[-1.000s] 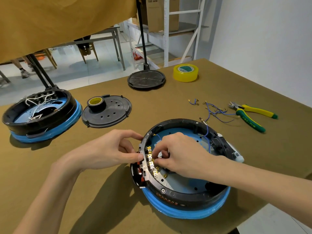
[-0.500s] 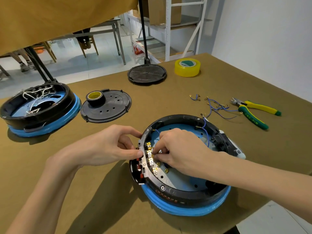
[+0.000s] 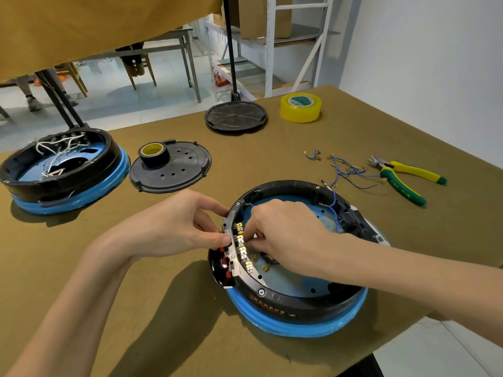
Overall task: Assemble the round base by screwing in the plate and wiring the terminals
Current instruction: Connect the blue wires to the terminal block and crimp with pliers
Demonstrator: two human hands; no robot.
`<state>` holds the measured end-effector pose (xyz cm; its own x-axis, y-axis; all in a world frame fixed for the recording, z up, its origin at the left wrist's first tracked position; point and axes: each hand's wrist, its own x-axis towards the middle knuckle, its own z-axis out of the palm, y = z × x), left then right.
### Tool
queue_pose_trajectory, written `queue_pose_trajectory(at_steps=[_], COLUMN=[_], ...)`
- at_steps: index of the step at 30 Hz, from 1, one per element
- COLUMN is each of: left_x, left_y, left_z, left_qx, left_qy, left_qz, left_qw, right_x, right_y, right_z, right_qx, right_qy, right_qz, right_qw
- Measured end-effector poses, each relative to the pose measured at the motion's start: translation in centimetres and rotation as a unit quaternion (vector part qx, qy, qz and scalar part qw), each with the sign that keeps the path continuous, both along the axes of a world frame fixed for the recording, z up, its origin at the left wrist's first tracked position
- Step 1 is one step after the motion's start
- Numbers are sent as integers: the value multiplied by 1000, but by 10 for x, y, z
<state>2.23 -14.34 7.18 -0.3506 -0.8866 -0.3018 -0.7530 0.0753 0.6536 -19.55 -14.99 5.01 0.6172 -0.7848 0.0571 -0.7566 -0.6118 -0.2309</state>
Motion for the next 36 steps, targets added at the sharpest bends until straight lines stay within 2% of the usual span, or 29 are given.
queue_pose_trajectory(at_steps=[3, 8, 14, 16, 19, 21, 29, 36], left_x=[-2, -2, -1, -1, -2, -1, -1, -1], left_y=[2, 3, 2, 1, 1, 1, 3, 2], left_z=[2, 3, 2, 2, 2, 2, 2, 2], left_qx=[2, 3, 6, 5, 9, 11, 13, 14], left_qy=[-2, -7, -9, -8, -8, -6, -5, -10], left_qz=[4, 4, 1, 2, 1, 0, 5, 3], left_qw=[1000, 1000, 1000, 1000, 1000, 1000, 1000, 1000], right_x=[-2, -9, -5, -5, -5, -6, -3, 5], right_y=[13, 16, 7, 3, -4, -9, -18, -18], right_z=[-11, -11, -5, -3, 3, 8, 17, 21], right_qx=[-43, -7, 134, 224, 397, 448, 557, 557], right_qy=[-21, -95, -148, -171, -217, -215, -167, -141], right_qz=[-15, -40, -103, -154, -248, -271, -271, -281], right_qw=[999, 995, 974, 947, 857, 825, 767, 769])
